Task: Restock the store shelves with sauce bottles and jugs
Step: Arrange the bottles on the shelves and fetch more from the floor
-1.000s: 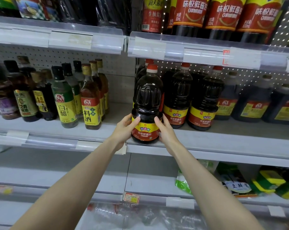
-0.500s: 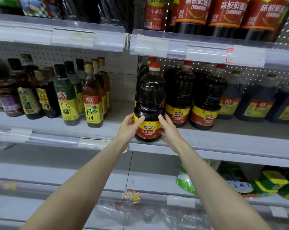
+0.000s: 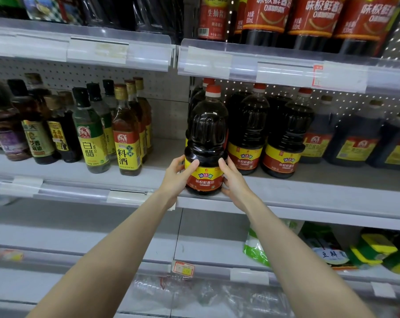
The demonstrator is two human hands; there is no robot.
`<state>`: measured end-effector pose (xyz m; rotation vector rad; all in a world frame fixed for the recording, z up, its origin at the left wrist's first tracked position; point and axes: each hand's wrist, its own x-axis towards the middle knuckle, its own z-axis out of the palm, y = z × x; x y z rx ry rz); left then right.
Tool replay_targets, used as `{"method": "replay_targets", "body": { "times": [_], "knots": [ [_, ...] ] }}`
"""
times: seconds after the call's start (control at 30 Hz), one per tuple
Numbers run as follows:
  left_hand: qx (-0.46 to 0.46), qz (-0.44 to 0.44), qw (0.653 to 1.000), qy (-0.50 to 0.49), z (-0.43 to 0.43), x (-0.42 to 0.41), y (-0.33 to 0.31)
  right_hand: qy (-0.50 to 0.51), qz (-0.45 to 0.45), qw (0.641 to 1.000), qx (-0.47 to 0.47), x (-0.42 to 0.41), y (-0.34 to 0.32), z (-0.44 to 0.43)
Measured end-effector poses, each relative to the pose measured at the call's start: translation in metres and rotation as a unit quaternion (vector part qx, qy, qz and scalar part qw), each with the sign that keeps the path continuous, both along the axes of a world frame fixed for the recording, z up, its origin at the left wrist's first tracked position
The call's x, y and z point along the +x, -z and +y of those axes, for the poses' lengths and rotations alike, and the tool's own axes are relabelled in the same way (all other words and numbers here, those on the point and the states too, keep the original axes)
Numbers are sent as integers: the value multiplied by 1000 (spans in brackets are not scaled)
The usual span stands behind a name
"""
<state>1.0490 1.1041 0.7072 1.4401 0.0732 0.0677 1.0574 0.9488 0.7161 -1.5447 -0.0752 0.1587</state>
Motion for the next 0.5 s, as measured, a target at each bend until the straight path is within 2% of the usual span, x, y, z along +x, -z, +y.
{"method": "replay_targets", "body": {
  "times": [0.5],
  "knots": [
    [68, 30, 996, -41, -9, -35, -11, 44, 10, 998, -44, -19, 3, -14]
  ]
}}
